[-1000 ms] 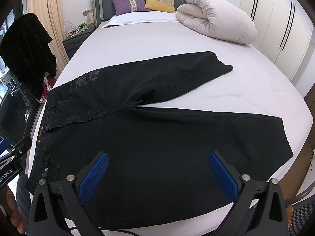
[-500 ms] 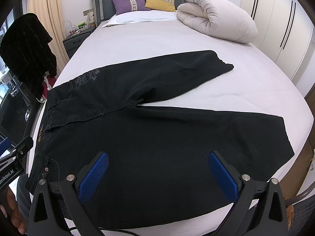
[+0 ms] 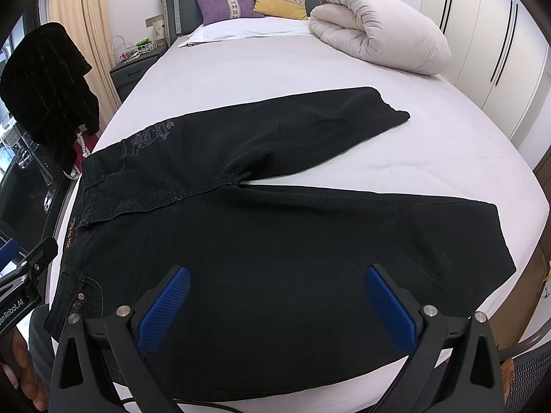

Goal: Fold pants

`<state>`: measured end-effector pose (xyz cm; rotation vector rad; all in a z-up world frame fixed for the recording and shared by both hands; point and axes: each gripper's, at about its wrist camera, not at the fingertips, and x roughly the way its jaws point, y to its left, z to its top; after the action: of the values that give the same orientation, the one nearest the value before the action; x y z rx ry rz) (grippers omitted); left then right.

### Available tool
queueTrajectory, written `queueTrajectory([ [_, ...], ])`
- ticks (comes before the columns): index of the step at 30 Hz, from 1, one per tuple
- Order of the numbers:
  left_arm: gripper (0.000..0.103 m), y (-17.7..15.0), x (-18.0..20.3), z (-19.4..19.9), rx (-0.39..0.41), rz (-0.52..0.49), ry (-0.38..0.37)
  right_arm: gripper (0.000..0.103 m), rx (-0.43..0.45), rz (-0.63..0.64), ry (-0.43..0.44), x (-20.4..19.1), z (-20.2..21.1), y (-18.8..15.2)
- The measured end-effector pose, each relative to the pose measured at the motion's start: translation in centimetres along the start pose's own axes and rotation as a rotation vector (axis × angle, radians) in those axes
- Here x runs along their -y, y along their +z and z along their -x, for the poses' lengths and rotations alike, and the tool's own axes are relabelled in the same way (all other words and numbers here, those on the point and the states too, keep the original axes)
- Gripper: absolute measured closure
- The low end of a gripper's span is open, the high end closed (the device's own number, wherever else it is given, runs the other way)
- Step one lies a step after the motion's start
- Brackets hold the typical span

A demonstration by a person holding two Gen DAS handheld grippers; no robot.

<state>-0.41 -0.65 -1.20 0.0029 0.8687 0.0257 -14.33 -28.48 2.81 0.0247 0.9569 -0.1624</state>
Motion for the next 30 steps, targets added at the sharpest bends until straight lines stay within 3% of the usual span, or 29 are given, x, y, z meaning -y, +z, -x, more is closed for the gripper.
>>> queueTrajectory([
  [8, 0.000, 0.2, -0.2, -0.1, 0.024, 0.001, -0.039, 0.000, 0.000, 0.003, 0.002, -0.3, -0.3, -0.4],
  [14, 0.000, 0.9, -0.5, -0.9, 0.025, -0.003, -0.119, 0.000, 0.000, 0.006, 0.009, -0.4, -0.7, -0.3],
  [16, 0.000, 1.3, -0.9, -1.4, 0.020, 0.014, -0.177, 0.000, 0.003, 0.008, 0.014, -0.4, -0.9, -0.2],
  [21, 0.000, 2.0, -1.4, -2.4, 0.032, 0.022, -0.218, 0.000, 0.002, 0.014, 0.027, 0.1, -1.3, 0.9],
  [24, 0.000, 2.3, -1.6, -3.8, -0.035, 0.024, -0.256, 0.000, 0.002, 0.020, 0.038, 0.2, -1.8, 1.3],
  [30, 0.000, 4.2, -2.8, -7.6, -0.067, 0.032, -0.208, 0.000, 0.004, 0.068, 0.111, 0.4, -3.0, 2.6],
])
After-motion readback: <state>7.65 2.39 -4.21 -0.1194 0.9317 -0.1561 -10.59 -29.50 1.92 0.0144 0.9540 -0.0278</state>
